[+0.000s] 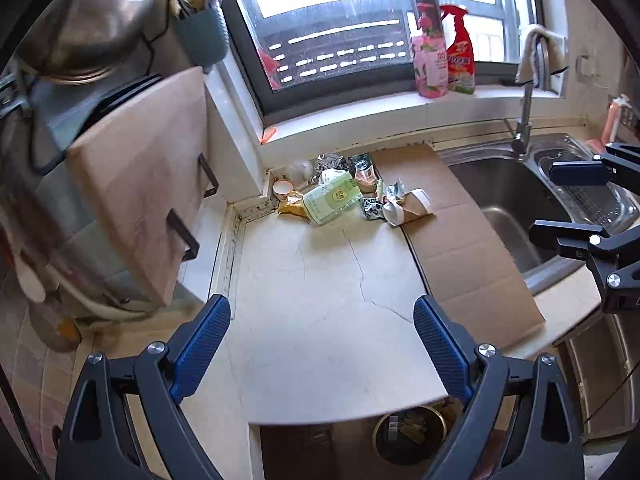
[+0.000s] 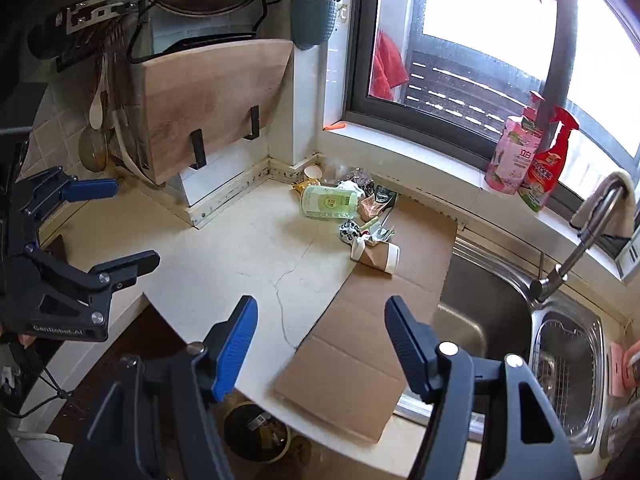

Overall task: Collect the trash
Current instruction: 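Raise both open tools back up over the counter trash, then grasp the green tea bottle with left tool while right tool grasps the paper cup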

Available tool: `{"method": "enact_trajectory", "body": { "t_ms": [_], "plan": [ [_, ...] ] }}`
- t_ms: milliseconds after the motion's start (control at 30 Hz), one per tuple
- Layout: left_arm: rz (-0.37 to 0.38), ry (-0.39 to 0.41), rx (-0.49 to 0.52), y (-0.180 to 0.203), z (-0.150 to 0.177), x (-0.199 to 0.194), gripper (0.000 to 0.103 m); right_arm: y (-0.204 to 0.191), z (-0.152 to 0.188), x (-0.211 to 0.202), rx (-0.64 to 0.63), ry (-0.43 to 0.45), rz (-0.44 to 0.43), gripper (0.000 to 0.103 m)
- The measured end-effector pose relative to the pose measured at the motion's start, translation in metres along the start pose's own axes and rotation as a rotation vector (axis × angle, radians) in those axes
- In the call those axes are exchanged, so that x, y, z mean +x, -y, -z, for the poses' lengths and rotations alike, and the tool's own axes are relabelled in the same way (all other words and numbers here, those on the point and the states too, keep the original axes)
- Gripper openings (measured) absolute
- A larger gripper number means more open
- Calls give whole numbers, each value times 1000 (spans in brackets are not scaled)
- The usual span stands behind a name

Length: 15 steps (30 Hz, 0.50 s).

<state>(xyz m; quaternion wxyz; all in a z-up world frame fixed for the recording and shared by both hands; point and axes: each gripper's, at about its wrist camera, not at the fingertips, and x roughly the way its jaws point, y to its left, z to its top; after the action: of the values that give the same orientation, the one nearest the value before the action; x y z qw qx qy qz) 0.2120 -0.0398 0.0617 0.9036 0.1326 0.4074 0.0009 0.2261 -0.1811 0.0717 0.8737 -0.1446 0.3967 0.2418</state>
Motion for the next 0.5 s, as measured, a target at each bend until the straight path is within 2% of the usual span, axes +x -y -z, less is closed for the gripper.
{"method": "enact_trajectory", "body": {
  "t_ms": [267, 500],
  "plan": [
    [2, -116, -11, 5, -63, 125, 92, 50, -25, 115, -106, -101, 14, 67],
    [29, -138, 31, 18, -82, 204, 91, 56, -27, 203, -241, -162, 24, 67]
  ]
}}
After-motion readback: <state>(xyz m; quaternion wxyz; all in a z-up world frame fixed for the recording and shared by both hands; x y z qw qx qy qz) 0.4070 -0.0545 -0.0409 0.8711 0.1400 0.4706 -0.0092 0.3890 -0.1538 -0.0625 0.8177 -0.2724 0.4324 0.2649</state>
